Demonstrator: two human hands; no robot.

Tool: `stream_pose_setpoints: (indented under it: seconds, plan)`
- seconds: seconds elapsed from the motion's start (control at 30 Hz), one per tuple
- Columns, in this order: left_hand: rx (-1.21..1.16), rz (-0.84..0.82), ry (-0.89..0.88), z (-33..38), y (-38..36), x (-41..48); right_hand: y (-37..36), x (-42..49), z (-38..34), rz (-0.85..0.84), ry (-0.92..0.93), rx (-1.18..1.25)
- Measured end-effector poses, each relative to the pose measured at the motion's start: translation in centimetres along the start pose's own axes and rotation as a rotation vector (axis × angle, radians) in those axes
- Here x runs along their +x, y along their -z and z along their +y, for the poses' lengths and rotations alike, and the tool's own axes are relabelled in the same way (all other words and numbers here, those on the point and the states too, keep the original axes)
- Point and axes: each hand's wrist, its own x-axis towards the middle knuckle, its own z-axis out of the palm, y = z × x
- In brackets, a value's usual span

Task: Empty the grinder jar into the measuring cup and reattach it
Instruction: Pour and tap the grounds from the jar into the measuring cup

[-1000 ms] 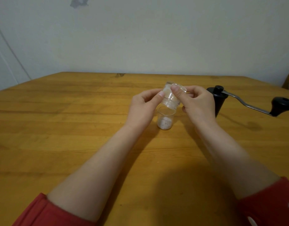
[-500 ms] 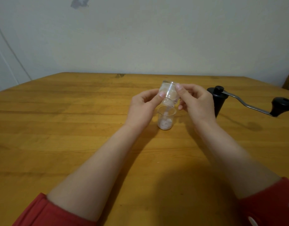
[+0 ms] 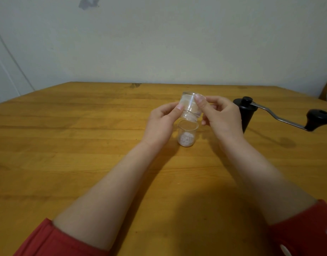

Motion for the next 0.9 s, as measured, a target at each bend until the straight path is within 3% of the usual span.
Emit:
stream_pose_setpoints:
  seconds: [0.3, 0.9]
  plan:
    - [0.048, 0.054, -0.052, -0.5, -0.2, 0.0, 0.1, 0.3, 0.5, 0.019, -0.061, -0.050]
    - [0.089, -0.009, 0.014, 0.2, -0.3, -0.4, 0.1, 0.6, 1.4, 0.010, -0.213, 0.045]
